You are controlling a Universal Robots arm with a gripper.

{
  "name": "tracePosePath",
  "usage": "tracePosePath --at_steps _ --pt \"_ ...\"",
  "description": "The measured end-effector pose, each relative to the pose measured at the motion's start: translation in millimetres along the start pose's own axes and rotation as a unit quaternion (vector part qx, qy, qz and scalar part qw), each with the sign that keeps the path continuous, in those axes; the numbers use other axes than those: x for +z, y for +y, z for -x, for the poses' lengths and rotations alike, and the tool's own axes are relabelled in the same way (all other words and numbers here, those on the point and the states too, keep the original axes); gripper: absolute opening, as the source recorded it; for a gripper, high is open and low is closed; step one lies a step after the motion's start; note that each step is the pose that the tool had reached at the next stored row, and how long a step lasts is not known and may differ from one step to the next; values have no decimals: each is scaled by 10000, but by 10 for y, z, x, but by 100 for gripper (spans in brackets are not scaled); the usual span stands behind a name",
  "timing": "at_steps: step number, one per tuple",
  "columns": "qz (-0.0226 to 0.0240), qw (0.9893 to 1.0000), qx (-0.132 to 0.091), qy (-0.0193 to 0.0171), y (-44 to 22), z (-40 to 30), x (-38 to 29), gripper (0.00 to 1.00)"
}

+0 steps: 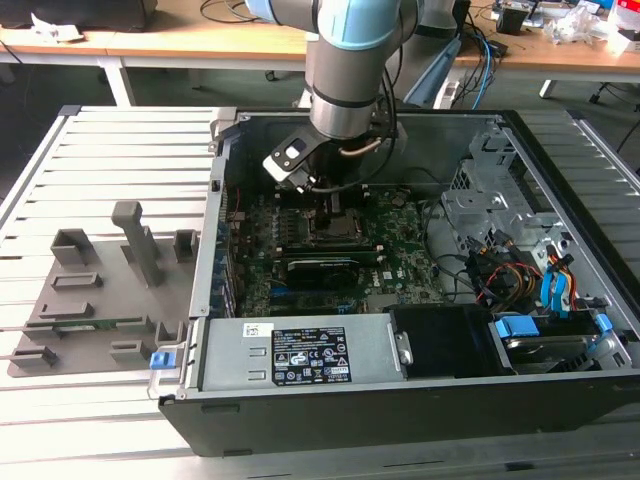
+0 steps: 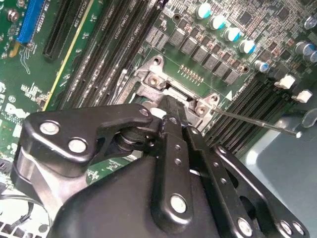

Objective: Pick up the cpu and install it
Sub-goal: 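Close the cpu cover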

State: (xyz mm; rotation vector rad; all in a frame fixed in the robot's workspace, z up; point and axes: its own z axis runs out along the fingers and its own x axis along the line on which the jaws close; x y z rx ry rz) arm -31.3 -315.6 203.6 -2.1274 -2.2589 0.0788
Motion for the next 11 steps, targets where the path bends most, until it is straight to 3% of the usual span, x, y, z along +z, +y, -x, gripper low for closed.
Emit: tracePosePath --at_steps 4,8,11 --pt "2 10000 0 6 151 7 -22 11" --pt "-1 10000 0 2 155 10 -136 11" --pt "-1 10000 0 1 152 11 -185 11"
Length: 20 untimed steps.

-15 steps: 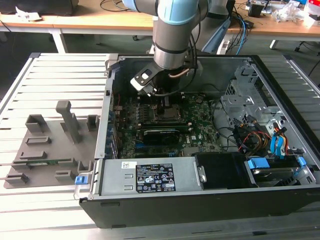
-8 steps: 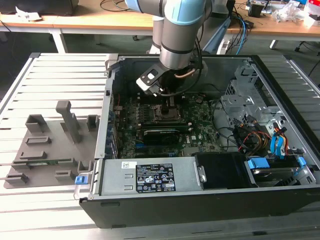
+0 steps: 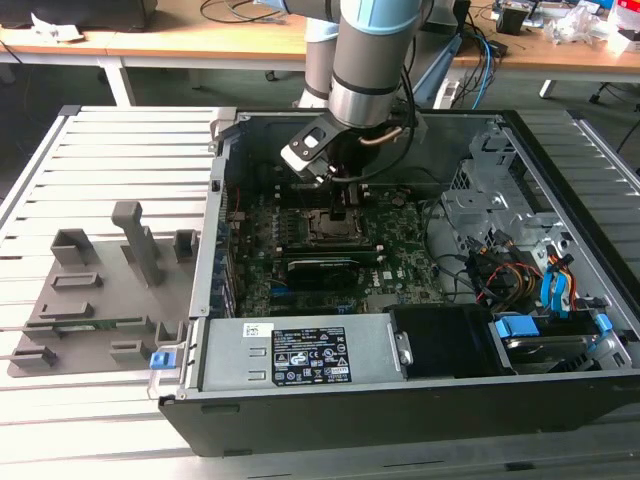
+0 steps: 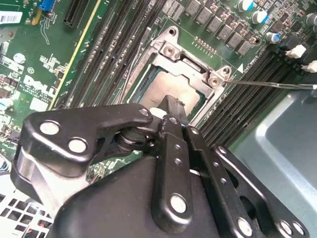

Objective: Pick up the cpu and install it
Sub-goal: 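Close the cpu cover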

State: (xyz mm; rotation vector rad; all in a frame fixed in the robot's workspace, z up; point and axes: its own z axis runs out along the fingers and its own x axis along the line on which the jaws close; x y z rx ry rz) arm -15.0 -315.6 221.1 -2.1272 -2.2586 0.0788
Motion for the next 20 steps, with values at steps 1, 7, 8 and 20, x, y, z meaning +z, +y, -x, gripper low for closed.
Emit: tracePosePath --at_steps 1,7,8,20 --pt "0 10000 0 0 0 0 -7 11" --pt "0 10000 0 0 -3 0 -50 11" --pt "0 10000 0 0 -3 0 -55 11" --pt "0 10000 -2 0 -17 2 -280 11"
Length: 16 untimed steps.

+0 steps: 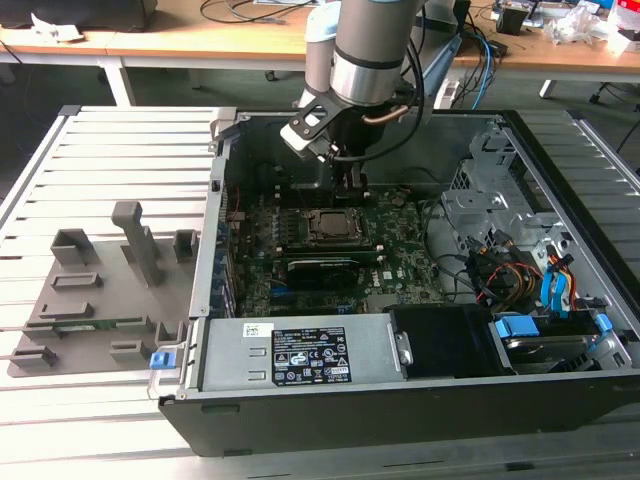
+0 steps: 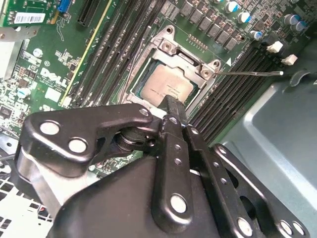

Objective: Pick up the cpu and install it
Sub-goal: 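Close the cpu cover, then install the first cpu locking lever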

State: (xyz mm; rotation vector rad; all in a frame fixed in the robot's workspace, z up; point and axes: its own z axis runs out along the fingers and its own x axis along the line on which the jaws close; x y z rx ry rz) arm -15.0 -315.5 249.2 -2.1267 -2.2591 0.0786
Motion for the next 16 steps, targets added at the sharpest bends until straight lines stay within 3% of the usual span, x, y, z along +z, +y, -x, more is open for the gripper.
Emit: tracePosePath --at_steps 16 --pt "0 10000 -4 0 0 0 -3 11"
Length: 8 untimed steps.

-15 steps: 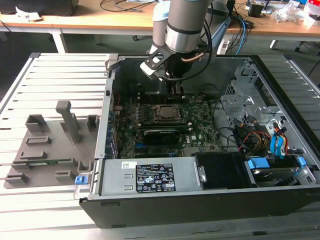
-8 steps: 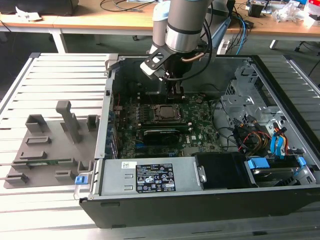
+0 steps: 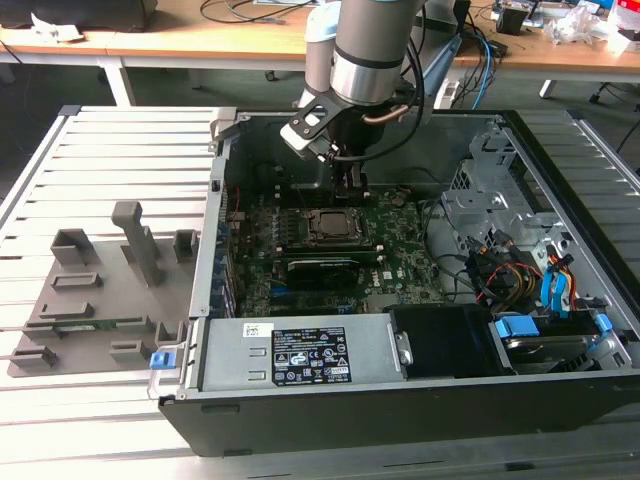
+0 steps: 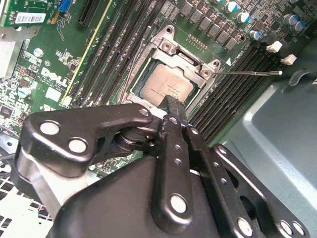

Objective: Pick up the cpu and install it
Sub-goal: 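Install the first cpu locking lever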

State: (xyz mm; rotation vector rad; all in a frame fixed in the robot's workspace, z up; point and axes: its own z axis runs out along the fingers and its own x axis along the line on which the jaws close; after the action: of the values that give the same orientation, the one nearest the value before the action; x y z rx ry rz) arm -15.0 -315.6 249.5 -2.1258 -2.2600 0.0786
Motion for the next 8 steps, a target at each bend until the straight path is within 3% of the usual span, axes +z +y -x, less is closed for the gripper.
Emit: tracePosePath --at_steps 5,8 --pt "2 9996 -268 -17 0 0 0 11" --pt "5 9979 -643 -41 0 0 0 11"
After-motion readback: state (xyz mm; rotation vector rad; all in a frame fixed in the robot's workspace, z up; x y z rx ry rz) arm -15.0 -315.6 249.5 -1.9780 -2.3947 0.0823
